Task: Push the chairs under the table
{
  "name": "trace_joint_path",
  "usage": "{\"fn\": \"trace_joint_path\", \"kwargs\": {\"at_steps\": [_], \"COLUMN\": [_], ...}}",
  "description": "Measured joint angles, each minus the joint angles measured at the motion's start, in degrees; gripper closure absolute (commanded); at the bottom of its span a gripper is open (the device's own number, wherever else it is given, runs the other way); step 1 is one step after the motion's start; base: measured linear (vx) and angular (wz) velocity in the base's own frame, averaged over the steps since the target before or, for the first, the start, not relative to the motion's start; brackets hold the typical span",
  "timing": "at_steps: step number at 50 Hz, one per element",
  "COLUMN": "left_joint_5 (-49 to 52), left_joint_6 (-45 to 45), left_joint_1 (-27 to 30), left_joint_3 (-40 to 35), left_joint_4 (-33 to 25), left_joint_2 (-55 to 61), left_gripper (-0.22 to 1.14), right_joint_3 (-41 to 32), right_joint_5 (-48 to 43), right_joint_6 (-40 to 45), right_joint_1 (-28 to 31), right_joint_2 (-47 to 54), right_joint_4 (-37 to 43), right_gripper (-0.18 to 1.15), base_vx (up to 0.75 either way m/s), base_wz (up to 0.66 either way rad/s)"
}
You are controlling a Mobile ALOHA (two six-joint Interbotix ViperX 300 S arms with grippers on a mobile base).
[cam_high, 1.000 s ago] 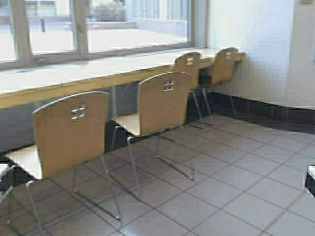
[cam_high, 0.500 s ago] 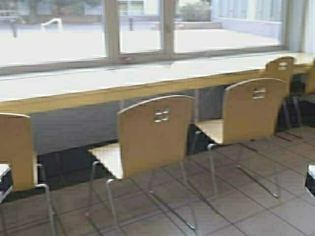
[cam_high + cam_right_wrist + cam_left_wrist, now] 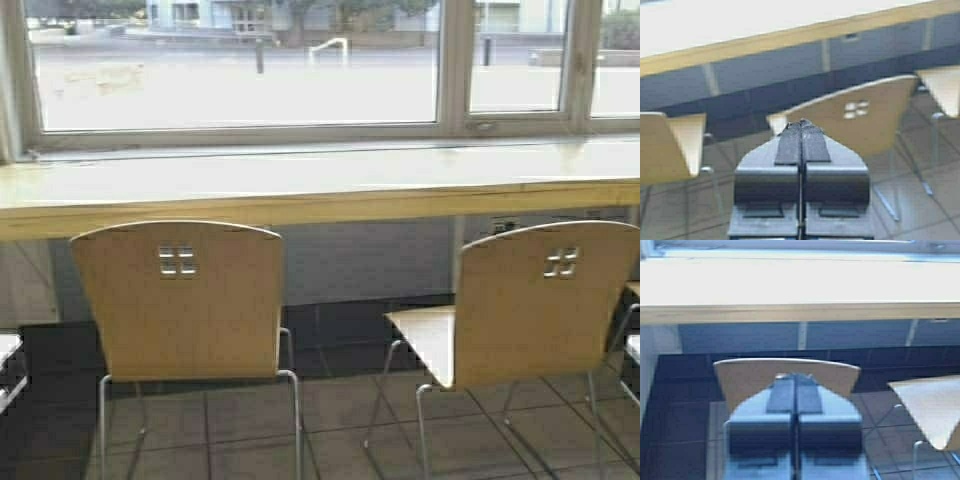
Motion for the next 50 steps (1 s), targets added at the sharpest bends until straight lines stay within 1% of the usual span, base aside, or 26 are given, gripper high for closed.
{"fn": "trace_joint_path", "kwargs": {"at_steps": [11,21,41,47,50], "left_joint_5": [-0.1,0.0,0.0,0.0,0.0], "left_joint_6": [-0.2,-4.0,-5.4,-7.4,-9.8], "left_joint_1": [0.0,0.1,0.1,0.1,-0.1], "left_joint_3": [-0.1,-0.1,-0.1,-0.1,-0.1], "left_joint_4": [0.0,0.0,0.0,0.0,-0.4], "left_joint_2": [0.1,-0.6,0.2,0.8,1.8], "left_gripper": [0.88,0.88,0.88,0.88,0.88], "right_joint_3": [0.0,-0.1,-0.2,-0.4,-0.5], "right_joint_5": [0.0,0.0,0.0,0.0,0.0], "right_joint_6": [2.3,3.6,3.8,4.1,4.0], "right_joint_1": [0.0,0.0,0.0,0.4,1.8], "right_joint_2": [0.2,0.2,0.0,0.3,0.9], "right_joint_4": [0.0,0.0,-0.1,0.0,0.4], "right_gripper": [0.93,0.93,0.92,0.92,0.92], "base_vx": [0.15,0.15,0.17,0.22,0.24], "base_wz": [0.48,0.31,0.07,-0.03,-0.02]}}
